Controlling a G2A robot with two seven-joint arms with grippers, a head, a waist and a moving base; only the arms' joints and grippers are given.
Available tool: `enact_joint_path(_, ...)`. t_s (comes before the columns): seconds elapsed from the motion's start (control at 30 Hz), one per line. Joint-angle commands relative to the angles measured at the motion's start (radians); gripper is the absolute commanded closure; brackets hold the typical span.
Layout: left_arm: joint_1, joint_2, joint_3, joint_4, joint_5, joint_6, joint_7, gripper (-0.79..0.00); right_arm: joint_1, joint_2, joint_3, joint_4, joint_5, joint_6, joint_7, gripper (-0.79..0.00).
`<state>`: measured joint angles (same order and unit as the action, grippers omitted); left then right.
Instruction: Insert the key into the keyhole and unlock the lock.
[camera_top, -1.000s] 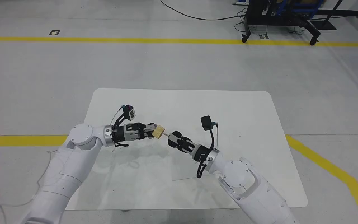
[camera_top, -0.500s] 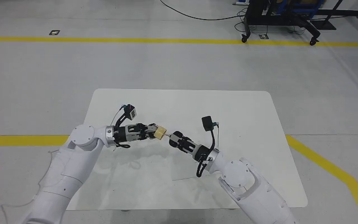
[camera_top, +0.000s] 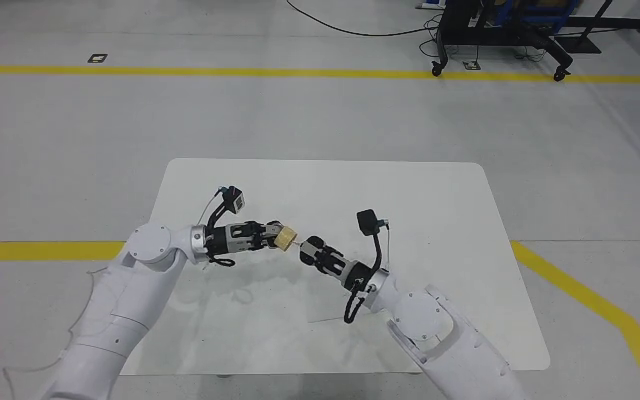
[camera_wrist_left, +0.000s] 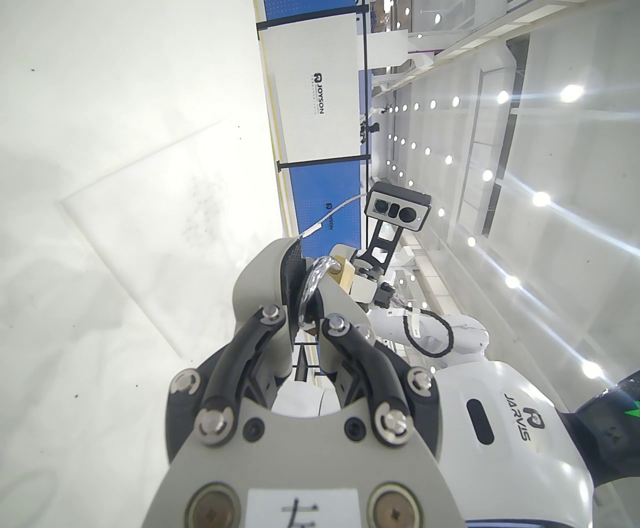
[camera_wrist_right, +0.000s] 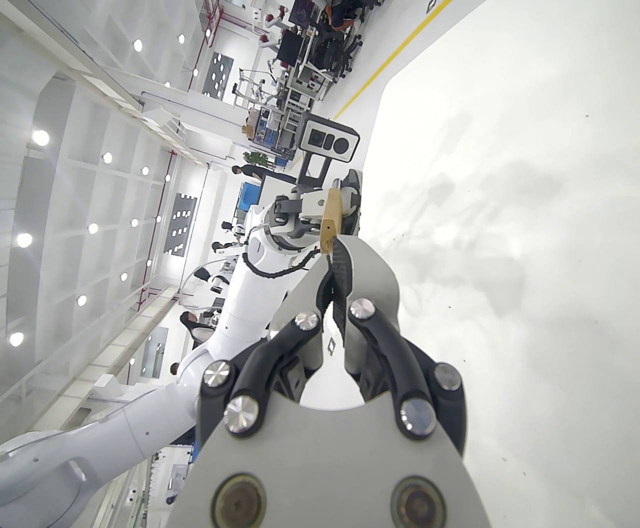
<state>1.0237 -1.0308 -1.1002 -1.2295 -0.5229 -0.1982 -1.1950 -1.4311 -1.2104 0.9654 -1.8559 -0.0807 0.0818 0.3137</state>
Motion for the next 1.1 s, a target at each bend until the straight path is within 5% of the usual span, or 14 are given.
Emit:
enact_joint_path(0.0,0.003,-0.001,0.002,-0.008,0.007,-0.012,-0.001,0.000,-0.001,-0.001,0.000,-0.002,-0.016,0.008,-0.017,0.000)
enact_joint_path(0.73,0.027,-0.002,-0.001,-0.046,0.048,-0.061,0.015,0.000,-0.003,-0.011,0.006,-0.011,-0.058,0.043,-0.026,0.000)
enact_joint_path(0.77,0.027,-0.002,-0.001,-0.046,0.049,-0.062,0.014,0.000,-0.002,-0.012,0.006,-0.011,-0.056,0.036,-0.028,-0.302)
enact_joint_path(0.8,0.027,-0.002,-0.002,-0.045,0.049,-0.061,0.014,0.000,-0.001,-0.013,0.007,-0.011,-0.054,0.028,-0.032,-0.785)
enact_joint_path(1.07,0.028,-0.002,-0.011,-0.044,0.042,-0.063,0.012,0.000,-0.005,-0.015,0.022,-0.007,-0.031,-0.004,-0.049,-0.785)
